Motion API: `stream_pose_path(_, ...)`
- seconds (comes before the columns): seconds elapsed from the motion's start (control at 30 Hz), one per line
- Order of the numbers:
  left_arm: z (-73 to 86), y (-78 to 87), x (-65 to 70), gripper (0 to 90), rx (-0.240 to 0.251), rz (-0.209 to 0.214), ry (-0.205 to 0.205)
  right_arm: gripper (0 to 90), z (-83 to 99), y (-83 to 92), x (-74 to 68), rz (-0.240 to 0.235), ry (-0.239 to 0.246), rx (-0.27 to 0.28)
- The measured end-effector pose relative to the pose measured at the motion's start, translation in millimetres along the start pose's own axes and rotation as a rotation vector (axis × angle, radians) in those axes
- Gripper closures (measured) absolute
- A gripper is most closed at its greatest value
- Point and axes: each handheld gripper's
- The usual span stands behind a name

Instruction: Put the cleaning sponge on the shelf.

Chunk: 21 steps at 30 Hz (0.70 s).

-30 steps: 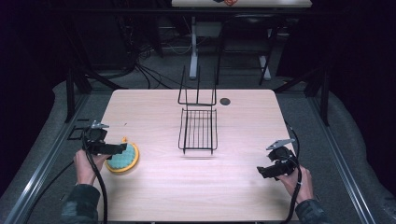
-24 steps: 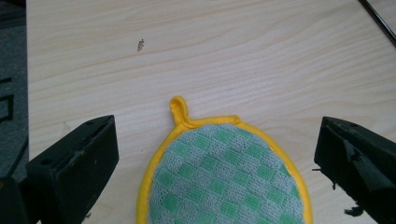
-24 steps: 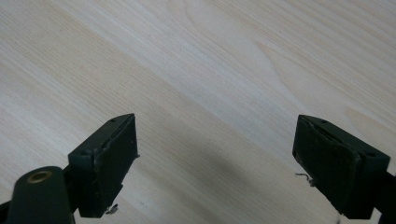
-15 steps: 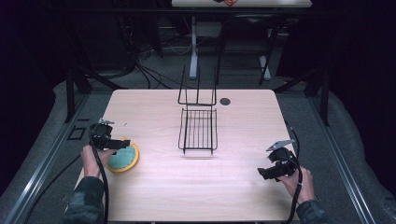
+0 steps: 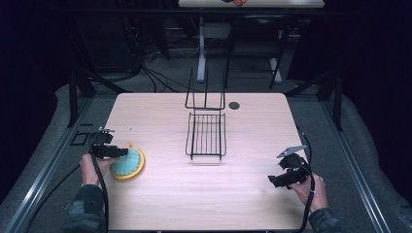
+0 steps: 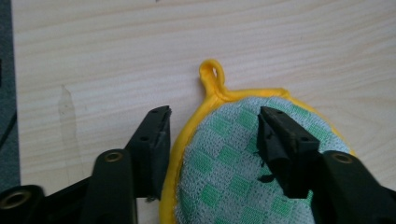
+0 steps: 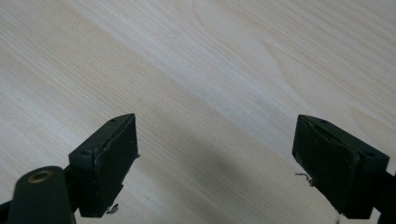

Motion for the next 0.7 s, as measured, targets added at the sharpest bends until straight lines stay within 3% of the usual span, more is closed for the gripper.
stream_pose_path(0.07, 2.6, -0.4, -2.7, 54.0, 0.012, 0.037, 0.012, 13.9, 0.0, 0.3, -0.2, 0.000, -0.001, -0.001)
stream_pose_path(0.17, 3.9, -1.4, -2.4, 58.9, 0.014, 0.043, 0.016, 14.0, 0.3, -0.2, -0.4, -0.001, 0.002, -0.009)
stream_pose_path(0.47, 5.1, -3.1, 0.9, 67.1, 0.004, 0.020, -0.019, 14.1, 1.2, 1.1, 0.6, 0.013, -0.005, 0.003)
stream_pose_path(0.7, 4.1, -3.1, 6.8, 76.3, -0.015, -0.021, -0.061, 14.0, 2.4, -0.4, 1.7, 0.016, 0.000, -0.011)
Point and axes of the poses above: each handheld gripper's, and its own axes: y roughly backward along the jaws, z roughly out of its underside, x roughly to its right, and after that the axes turned 14 degrees about z, right-handed
